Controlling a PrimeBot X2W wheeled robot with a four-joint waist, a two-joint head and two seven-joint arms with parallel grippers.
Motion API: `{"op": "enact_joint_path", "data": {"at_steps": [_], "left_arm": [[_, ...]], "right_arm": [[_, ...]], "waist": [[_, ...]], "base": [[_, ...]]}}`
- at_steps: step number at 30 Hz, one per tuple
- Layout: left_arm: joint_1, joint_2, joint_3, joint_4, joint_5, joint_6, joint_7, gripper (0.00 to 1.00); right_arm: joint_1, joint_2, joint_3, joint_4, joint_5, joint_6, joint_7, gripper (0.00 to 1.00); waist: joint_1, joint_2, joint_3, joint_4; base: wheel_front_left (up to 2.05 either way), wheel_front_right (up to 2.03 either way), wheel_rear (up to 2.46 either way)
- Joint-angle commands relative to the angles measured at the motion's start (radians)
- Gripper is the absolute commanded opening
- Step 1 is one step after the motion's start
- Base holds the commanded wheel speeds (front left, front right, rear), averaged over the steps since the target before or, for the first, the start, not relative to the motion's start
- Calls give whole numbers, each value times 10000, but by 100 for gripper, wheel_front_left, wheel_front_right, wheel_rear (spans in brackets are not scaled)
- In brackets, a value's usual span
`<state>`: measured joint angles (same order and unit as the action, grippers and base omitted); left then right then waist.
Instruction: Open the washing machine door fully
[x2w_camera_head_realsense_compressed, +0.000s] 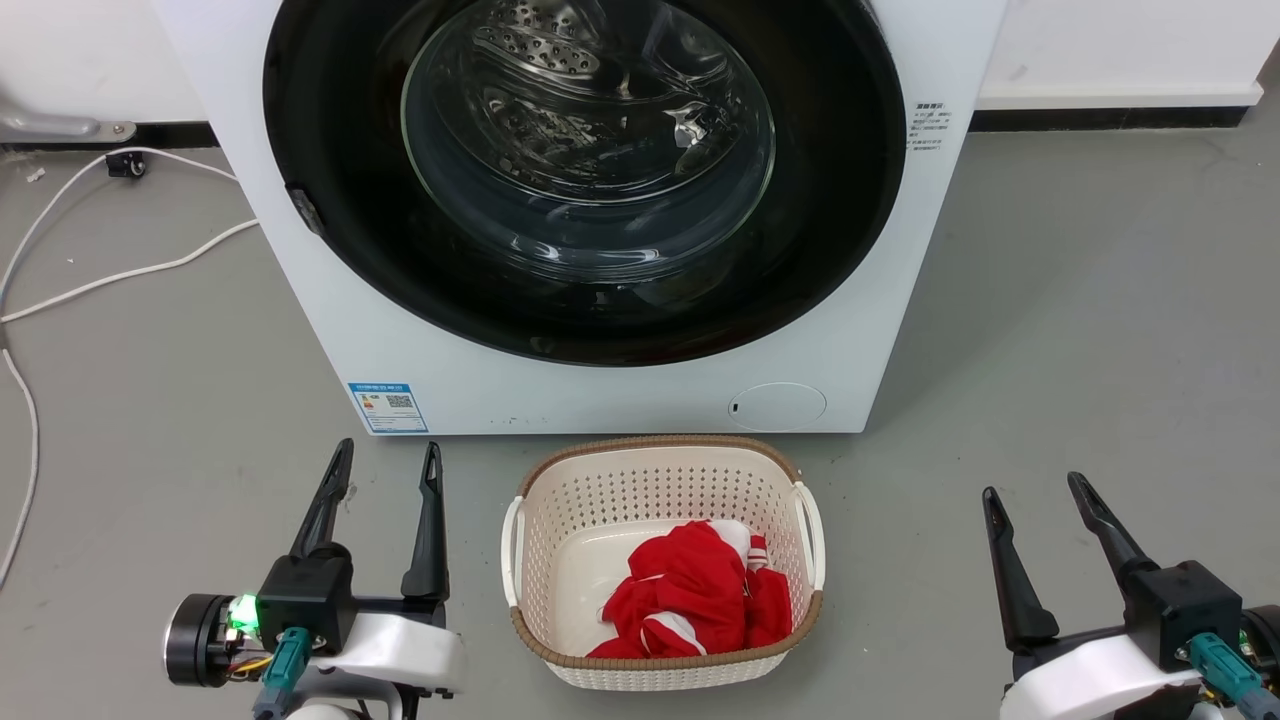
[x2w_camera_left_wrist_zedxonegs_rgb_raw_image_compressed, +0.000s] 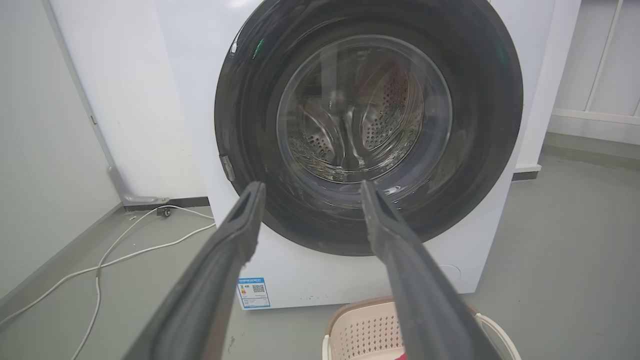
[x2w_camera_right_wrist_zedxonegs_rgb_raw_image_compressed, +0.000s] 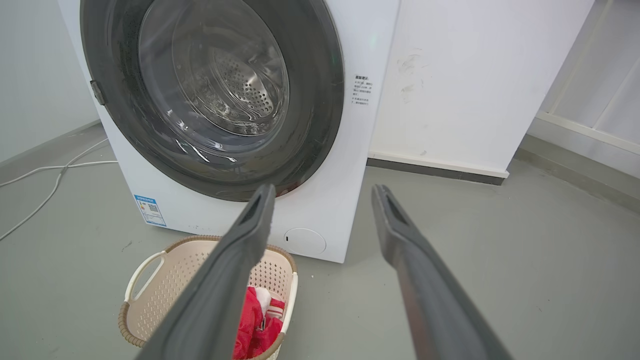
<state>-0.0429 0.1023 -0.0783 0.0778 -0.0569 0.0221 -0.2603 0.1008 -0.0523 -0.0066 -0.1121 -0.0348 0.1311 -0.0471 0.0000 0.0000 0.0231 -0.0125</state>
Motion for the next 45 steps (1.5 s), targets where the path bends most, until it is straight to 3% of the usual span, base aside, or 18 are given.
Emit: {"op": "enact_joint_path", "data": {"at_steps": [1, 18, 19, 20, 21, 30, 32, 33, 34, 40, 45], "left_arm": [[132, -18, 34, 29, 11, -18, -74, 100], [105, -198, 241, 88, 26, -228, -74, 100], [112, -204, 253, 87, 39, -239, -74, 100], [121, -214, 259, 83, 52, -248, -74, 100], [123, -225, 267, 85, 63, -257, -74, 100], [67, -282, 353, 56, 93, -306, -74, 100], [46, -295, 381, 49, 86, -306, -73, 100], [31, -303, 392, 44, 80, -306, -74, 100], [18, -312, 401, 38, 68, -310, -74, 100], [-36, -334, 471, 15, 59, -366, -73, 100], [-112, -350, 560, -45, 83, -347, -73, 100]], "right_arm": [[49, 37, 13, -38, 45, -7, -33, 100], [-18, 37, 7, 53, 365, -7, -73, 100], [-15, 37, 10, 68, 402, -7, -62, 49], [-25, 37, 27, 55, 428, -7, -76, 16], [-35, 37, 39, 38, 447, -7, -111, 0], [-91, 38, -29, -56, 780, -7, -223, 0], [-129, 36, -124, -90, 1412, -7, -403, 0], [-158, 36, -164, -68, 2393, -7, -596, 0], [-148, 38, -114, 64, 4359, -7, -792, 0], [-425, 27, 71, -81, 9672, -5, -1589, 0], [-1036, 25, -395, -141, 12361, -3, -1468, 0]], "waist": [[0, 0, -1, -1], [0, 0, 41, 21], [0, 0, 34, 20], [0, 0, 32, 19], [0, 0, 29, 20], [0, 0, 40, 23], [0, 0, 46, 29], [0, 0, 53, 33], [0, 0, 53, 39], [0, 0, 70, 70], [0, 0, 208, 48]], "base": [[0, 0, 0], [0, 0, 0], [0, 0, 0], [0, 0, 0], [0, 0, 0], [0, 0, 0], [0, 0, 0], [0, 0, 0], [0, 0, 0], [0, 0, 0], [0, 0, 0]]}}
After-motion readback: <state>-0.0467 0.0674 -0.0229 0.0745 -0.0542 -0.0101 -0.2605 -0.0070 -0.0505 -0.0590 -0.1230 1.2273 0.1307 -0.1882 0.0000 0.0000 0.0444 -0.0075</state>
